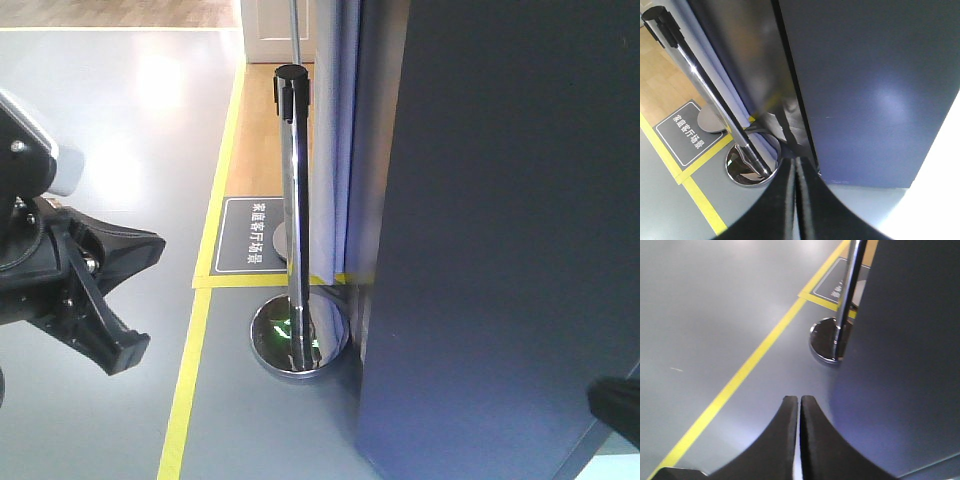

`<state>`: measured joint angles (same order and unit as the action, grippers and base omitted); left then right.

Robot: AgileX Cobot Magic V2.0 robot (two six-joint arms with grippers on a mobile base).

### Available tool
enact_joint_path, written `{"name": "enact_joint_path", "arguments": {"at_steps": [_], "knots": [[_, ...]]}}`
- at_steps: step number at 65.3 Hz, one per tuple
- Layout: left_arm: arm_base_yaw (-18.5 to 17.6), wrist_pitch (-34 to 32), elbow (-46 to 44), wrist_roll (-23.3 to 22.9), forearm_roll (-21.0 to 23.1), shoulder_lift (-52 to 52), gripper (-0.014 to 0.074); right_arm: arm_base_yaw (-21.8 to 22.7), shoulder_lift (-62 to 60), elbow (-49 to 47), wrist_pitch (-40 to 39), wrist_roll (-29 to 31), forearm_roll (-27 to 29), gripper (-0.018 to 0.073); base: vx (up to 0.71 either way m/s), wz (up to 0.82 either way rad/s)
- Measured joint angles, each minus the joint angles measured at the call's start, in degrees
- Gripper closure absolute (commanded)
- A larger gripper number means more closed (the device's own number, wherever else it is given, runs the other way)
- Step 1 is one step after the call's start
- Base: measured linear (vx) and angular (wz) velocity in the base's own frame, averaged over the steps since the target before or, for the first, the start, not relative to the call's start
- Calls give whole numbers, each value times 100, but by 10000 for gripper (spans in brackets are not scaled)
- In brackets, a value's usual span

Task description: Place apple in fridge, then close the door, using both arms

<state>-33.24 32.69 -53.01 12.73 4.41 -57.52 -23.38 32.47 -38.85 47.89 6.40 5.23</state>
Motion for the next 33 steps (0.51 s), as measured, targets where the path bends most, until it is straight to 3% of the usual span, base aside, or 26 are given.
{"name": "enact_joint_path", "arguments": {"at_steps": [18, 25, 33], "knots": [[0, 16, 0, 0, 0, 0, 602, 0, 884, 0, -690, -73, -847, 567, 0, 0], [0, 16, 0, 0, 0, 0, 602, 0, 1190, 0, -965, -640, -1712, 567, 0, 0], [0, 16, 0, 0, 0, 0, 602, 0, 1530, 0, -1044, -1825, -3028, 565, 0, 0]]}}
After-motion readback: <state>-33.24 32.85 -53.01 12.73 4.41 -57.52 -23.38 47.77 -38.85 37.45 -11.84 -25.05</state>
